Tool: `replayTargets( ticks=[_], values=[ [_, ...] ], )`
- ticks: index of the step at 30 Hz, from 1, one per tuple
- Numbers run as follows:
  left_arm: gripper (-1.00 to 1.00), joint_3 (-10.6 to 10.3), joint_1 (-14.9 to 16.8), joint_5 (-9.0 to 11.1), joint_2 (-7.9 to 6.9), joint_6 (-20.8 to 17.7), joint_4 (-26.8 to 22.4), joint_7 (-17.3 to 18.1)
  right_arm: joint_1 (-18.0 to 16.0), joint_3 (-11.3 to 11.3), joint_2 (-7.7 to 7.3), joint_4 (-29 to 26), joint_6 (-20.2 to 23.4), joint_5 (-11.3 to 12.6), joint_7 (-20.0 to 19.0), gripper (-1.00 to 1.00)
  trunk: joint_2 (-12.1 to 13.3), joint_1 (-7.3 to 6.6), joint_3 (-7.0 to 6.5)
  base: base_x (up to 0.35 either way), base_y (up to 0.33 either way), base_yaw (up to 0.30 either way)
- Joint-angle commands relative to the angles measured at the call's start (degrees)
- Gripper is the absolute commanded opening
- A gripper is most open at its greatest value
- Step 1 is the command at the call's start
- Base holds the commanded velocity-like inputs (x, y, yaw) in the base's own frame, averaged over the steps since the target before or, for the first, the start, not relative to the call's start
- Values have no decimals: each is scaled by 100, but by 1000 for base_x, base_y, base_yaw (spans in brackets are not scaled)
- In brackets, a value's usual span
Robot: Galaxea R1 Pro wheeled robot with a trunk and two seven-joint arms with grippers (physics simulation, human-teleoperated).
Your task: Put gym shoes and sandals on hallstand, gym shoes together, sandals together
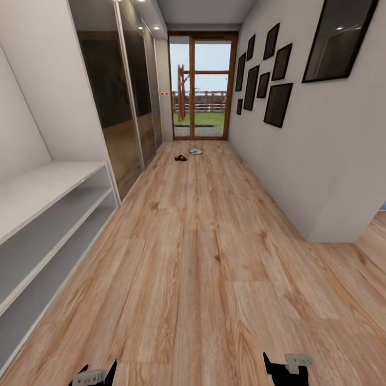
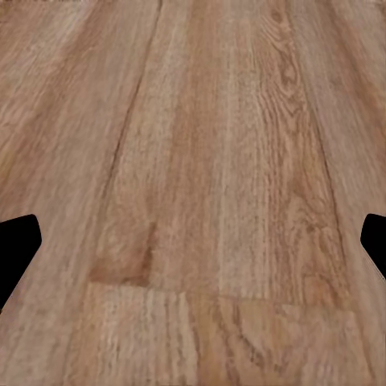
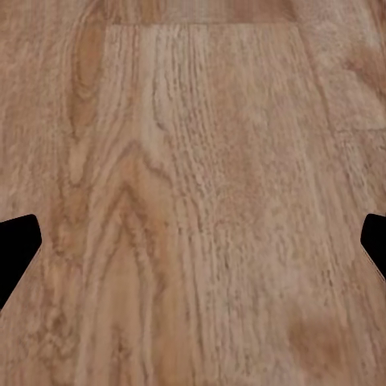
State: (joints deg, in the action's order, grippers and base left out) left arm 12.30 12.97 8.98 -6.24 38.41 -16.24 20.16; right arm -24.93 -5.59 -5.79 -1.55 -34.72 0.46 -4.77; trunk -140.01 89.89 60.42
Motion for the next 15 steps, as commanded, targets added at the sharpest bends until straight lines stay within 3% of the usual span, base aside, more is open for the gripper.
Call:
replayTargets(
  ticks=[1, 15],
  values=[
    [100, 10, 3, 60, 0, -1, 6, 61, -3, -48, -1, 6, -17, 6, -50, 100, -2, 2, 5, 338, 0, 0],
    [100, 10, 3, 60, 0, -1, 7, 58, -3, -48, -1, 6, -15, 6, -50, 100, -2, 2, 5, 338, 0, 0]
  ],
)
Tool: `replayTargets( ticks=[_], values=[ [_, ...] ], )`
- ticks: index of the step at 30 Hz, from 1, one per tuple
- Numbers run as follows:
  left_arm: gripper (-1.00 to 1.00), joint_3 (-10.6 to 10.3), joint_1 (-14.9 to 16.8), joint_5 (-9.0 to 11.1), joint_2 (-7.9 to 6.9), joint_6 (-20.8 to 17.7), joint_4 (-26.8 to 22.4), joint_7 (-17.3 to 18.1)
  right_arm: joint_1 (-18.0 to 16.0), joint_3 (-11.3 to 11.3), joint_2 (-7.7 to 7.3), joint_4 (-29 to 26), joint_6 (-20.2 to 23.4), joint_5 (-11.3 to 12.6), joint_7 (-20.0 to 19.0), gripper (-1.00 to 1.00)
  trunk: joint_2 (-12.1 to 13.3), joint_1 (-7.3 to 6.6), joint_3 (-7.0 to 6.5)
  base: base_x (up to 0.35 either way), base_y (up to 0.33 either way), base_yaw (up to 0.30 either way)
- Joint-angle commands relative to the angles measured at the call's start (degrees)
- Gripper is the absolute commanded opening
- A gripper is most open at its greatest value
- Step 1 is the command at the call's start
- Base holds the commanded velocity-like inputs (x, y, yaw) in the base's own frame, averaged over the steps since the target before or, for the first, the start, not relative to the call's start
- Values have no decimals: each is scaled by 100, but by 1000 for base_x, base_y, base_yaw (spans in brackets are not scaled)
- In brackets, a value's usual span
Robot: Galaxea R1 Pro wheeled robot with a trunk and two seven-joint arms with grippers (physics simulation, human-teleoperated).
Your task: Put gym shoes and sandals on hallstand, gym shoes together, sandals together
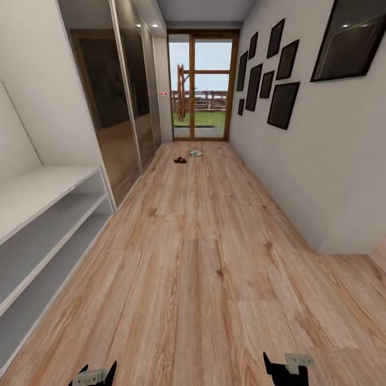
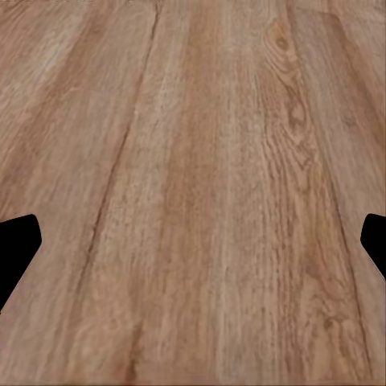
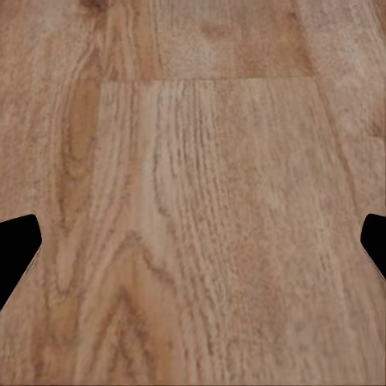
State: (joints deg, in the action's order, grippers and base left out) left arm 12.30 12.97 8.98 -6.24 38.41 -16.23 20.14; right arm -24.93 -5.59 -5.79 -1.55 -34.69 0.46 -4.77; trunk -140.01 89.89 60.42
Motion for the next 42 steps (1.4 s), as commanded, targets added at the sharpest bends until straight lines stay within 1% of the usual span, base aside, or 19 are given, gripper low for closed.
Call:
replayTargets(
  ticks=[1, 42],
  values=[
    [100, 10, 3, 60, 0, -1, 6, 60, -3, -48, -1, 6, -16, 6, -50, 100, -2, 2, 5, 338, 0, 0],
    [100, 10, 3, 60, 0, -1, 6, 62, -3, -48, -1, 6, -19, 6, -50, 100, -2, 2, 5, 338, 0, 0]
  ],
)
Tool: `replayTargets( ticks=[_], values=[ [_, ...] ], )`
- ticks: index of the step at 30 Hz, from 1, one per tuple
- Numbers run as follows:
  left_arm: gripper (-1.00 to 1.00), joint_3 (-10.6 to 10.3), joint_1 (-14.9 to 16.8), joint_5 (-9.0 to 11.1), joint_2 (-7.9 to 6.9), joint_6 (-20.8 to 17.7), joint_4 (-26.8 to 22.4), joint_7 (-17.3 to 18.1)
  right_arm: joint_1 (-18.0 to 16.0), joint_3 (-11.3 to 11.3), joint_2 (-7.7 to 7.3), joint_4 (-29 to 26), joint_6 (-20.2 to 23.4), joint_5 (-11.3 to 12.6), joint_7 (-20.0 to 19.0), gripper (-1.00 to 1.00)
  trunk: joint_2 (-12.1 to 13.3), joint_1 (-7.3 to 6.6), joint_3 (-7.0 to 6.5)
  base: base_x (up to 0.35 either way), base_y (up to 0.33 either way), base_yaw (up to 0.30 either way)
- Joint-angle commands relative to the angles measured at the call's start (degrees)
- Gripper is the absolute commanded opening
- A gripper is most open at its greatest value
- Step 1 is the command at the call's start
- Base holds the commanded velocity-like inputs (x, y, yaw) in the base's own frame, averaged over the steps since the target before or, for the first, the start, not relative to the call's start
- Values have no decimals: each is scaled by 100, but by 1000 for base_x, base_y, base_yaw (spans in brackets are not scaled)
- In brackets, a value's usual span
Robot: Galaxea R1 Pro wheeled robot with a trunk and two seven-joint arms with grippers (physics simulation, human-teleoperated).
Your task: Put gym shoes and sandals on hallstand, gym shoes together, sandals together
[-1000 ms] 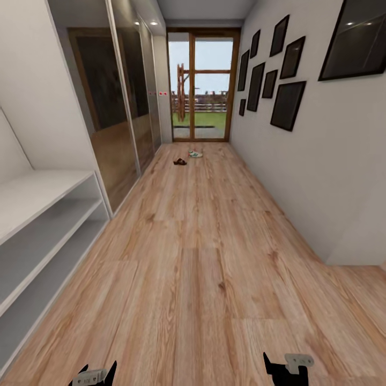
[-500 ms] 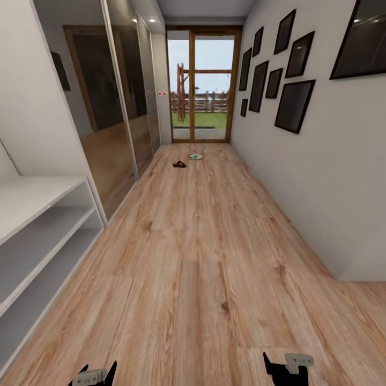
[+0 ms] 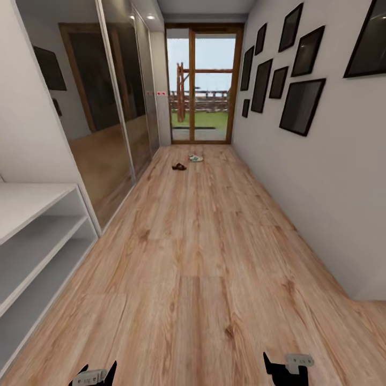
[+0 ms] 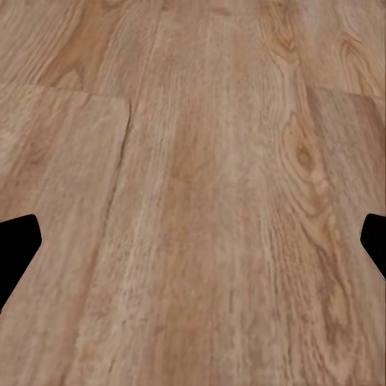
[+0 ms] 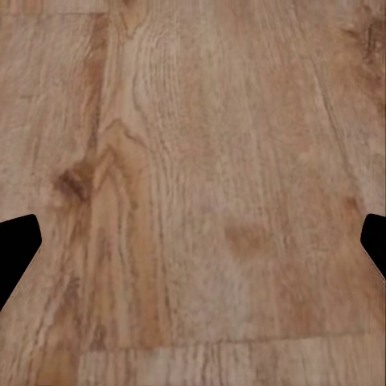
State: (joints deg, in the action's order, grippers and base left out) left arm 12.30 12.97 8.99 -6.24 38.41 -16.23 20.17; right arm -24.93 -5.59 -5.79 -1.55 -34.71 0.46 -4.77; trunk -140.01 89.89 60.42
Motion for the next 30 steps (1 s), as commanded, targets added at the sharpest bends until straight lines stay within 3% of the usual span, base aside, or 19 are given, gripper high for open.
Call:
replayTargets(
  ticks=[1, 30],
  values=[
    [100, 10, 3, 59, 0, -1, 6, 61, -3, -48, -1, 6, -17, 6, -50, 100, -2, 2, 5, 338, 0, 0],
    [100, 10, 3, 59, 1, -1, 6, 61, -3, -48, -1, 6, -18, 6, -50, 100, -2, 2, 5, 338, 0, 0]
  ],
)
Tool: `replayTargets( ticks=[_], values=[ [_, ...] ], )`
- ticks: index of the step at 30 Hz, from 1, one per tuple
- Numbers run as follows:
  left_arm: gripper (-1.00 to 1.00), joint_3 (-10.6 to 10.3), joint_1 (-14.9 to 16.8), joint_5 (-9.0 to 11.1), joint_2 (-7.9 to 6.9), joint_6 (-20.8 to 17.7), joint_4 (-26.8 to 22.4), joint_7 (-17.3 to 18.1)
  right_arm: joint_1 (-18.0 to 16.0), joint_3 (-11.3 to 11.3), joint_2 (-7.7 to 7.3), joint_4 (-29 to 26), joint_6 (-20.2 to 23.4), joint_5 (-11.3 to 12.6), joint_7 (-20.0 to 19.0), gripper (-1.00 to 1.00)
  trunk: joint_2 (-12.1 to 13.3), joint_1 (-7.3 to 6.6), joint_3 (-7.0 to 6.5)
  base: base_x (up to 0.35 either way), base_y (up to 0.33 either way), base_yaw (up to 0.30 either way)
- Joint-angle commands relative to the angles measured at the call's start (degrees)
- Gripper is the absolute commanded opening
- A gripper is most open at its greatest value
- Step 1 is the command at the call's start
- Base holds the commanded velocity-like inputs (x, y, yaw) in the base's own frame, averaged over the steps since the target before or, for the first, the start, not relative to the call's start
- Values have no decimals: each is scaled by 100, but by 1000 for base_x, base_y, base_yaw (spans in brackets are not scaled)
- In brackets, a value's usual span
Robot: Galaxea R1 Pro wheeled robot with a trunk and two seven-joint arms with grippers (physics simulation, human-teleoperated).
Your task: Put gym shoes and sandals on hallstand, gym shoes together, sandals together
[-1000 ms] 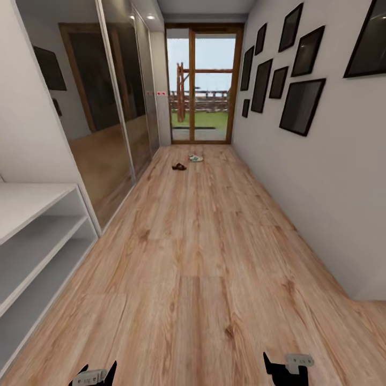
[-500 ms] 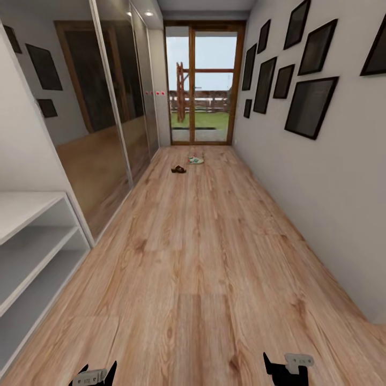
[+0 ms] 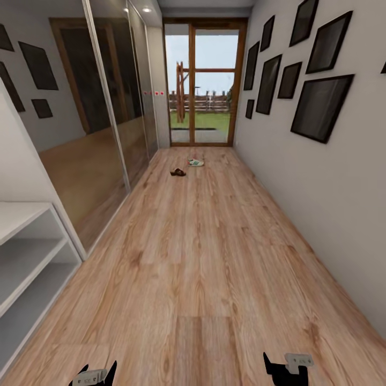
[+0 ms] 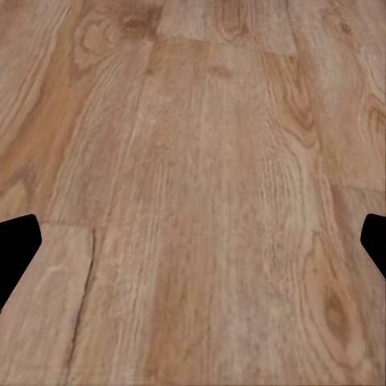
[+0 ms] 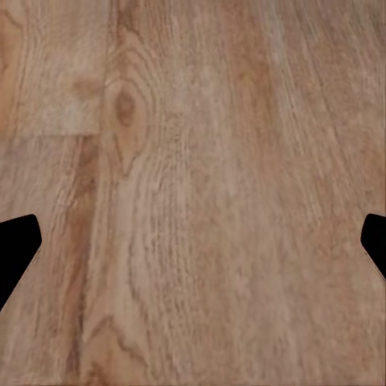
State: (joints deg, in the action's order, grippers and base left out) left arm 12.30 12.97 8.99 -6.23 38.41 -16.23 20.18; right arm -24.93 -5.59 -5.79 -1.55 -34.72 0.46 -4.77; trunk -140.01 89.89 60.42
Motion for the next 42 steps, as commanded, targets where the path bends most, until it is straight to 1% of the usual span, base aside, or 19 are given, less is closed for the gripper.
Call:
replayTargets(
  ticks=[1, 42],
  values=[
    [100, 10, 3, 59, 1, -1, 6, 60, -3, -48, -1, 6, -17, 6, -50, 100, -2, 2, 5, 338, 0, 0],
    [100, 10, 3, 59, 5, -1, 6, 57, -3, -48, -1, 6, -17, 6, -50, 100, -2, 2, 5, 338, 0, 0]
  ],
)
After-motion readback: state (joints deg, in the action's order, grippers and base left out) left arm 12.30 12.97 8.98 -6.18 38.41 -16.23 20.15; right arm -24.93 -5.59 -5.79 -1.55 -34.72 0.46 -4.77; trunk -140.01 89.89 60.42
